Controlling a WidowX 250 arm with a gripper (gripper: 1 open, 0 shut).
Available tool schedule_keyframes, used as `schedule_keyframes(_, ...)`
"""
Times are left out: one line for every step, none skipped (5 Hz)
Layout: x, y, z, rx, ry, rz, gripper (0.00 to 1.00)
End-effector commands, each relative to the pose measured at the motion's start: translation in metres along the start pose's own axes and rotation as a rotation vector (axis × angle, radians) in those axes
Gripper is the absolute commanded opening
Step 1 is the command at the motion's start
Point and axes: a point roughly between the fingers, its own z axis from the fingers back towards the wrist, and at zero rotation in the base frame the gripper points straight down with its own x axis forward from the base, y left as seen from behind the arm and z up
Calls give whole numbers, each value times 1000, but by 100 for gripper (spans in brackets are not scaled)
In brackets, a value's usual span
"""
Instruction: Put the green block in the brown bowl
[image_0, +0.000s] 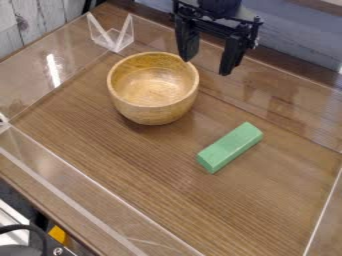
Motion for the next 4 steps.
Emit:
schedule_keyframes(-11, 2, -8, 4, 21, -56, 100)
schedule_keyframes(-13, -6, -20, 10, 35, -77, 100)
schedule_keyframes(-7, -6, -28, 9, 46, -65, 100)
schedule_keyframes(-7, -26, -40, 13, 47, -94, 100)
